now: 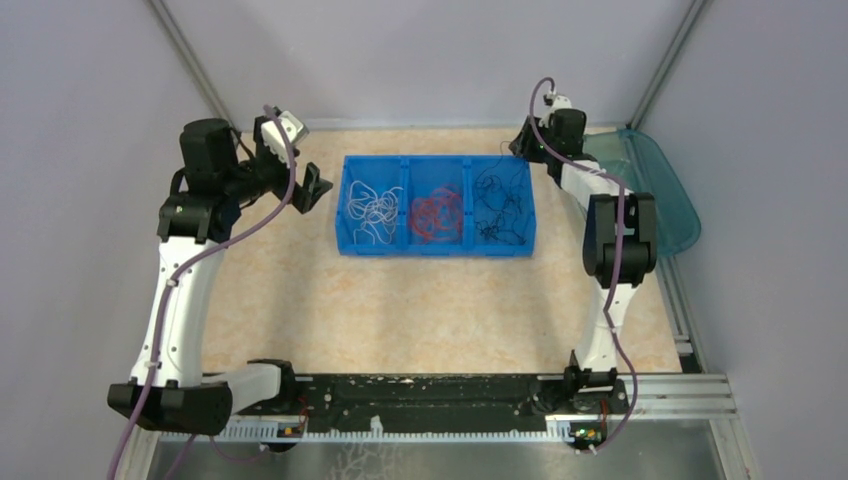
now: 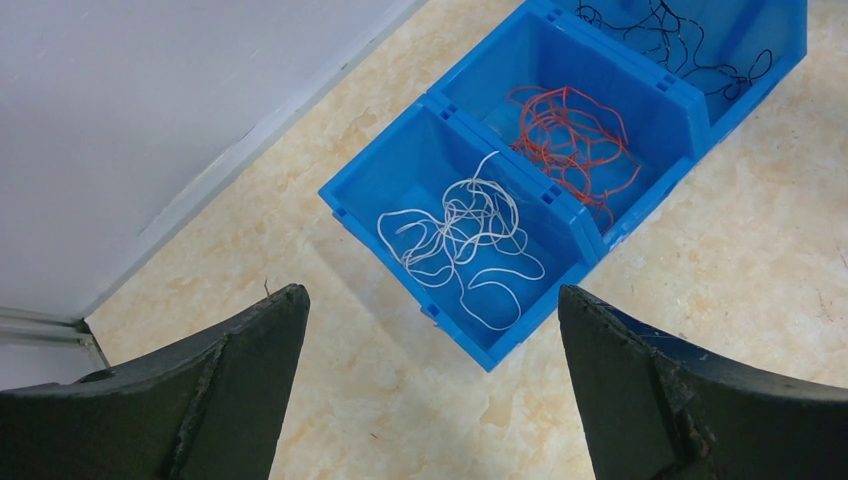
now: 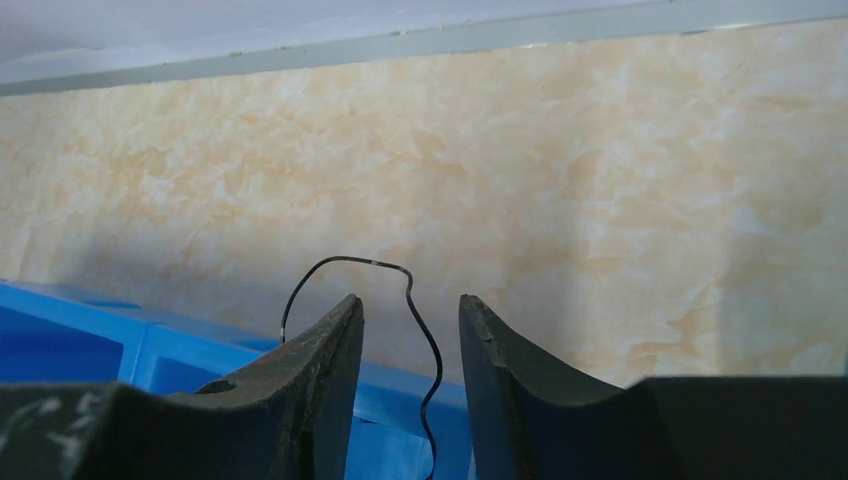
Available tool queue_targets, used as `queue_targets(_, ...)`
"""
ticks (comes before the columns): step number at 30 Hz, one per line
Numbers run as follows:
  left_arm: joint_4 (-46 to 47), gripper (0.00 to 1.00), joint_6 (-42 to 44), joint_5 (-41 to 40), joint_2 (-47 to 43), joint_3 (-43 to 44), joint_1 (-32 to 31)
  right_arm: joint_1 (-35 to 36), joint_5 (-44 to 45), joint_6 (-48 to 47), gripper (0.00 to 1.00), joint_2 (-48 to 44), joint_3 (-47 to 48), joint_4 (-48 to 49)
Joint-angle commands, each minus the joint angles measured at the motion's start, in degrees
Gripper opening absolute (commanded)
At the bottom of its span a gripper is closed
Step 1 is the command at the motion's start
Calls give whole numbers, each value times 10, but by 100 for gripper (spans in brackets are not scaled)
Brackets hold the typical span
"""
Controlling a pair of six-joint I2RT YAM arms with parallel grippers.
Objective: Untangle the cables
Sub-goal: Place the cable in the bin.
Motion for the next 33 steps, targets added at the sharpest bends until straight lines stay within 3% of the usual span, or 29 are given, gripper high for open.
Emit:
queue_targets(1, 9, 100, 12, -4, 3, 12, 4, -2, -52, 26, 37, -7, -3, 68)
queue_targets(5, 9, 100, 11, -3, 0, 13, 4, -3, -59, 39, 9, -39, -31, 99)
queue_targets(7, 9, 100, 11, -1, -3, 12, 4, -2, -61, 48, 0, -65, -55, 126)
queue_targets(14, 13, 100, 10, -3, -13, 6, 4, 28, -40, 39, 0, -181, -148, 164)
queue_targets(20, 11, 100, 2, 3, -15, 9, 4, 110, 84, 9, 0, -291, -314, 191)
queue_targets(26, 9, 100, -4, -2, -14, 5, 4, 132, 159, 70, 0, -271, -399, 209)
queue_targets(33, 18, 100, -10, -5, -12, 1, 4, 159, 227, 58, 0, -201, -374, 159)
